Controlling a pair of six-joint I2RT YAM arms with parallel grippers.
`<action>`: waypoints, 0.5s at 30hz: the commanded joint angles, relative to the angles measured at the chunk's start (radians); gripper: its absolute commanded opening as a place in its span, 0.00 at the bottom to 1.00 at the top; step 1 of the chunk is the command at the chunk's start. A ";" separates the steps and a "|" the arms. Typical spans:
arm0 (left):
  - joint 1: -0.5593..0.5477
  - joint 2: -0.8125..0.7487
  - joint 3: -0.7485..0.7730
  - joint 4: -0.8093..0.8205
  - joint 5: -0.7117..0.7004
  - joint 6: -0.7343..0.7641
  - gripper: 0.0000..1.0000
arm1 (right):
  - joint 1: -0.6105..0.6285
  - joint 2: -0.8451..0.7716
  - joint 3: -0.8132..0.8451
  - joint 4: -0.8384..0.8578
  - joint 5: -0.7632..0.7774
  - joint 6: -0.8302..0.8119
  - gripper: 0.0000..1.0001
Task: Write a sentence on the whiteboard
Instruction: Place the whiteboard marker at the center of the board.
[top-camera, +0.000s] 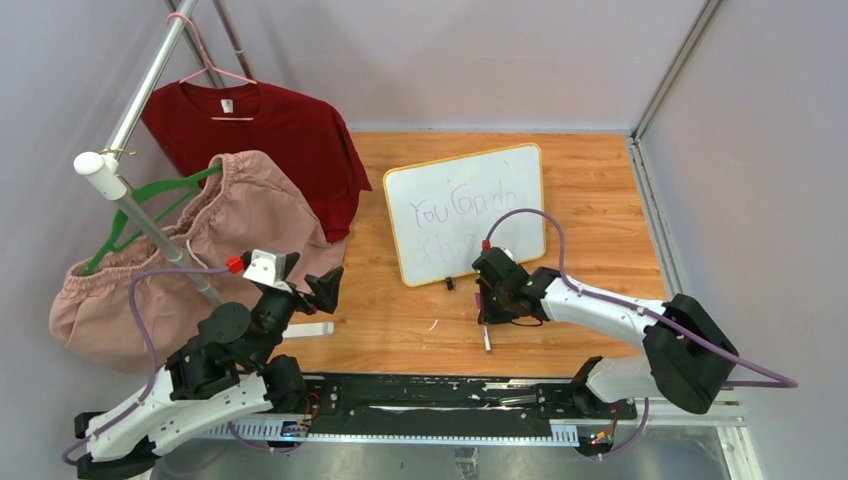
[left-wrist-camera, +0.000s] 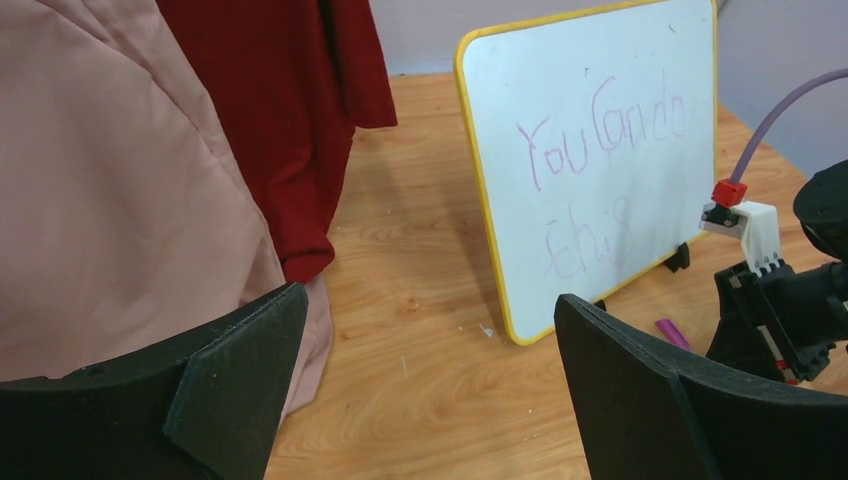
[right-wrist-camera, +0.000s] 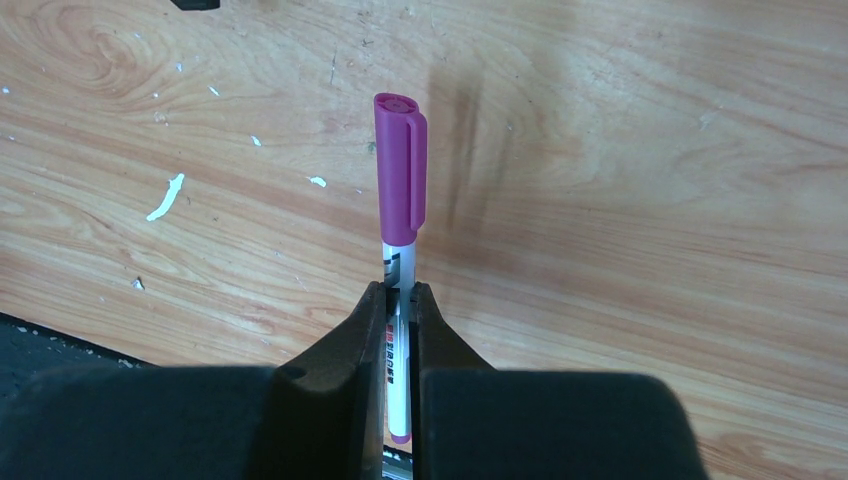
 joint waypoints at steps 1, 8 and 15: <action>-0.005 0.035 0.008 -0.007 0.008 0.013 1.00 | -0.009 0.005 -0.020 0.027 0.005 0.049 0.00; -0.004 0.049 0.006 -0.006 0.014 0.016 1.00 | -0.010 0.011 -0.029 0.033 0.059 0.040 0.00; -0.005 0.053 0.006 -0.007 0.013 0.018 1.00 | -0.011 0.023 -0.036 0.040 0.079 0.038 0.01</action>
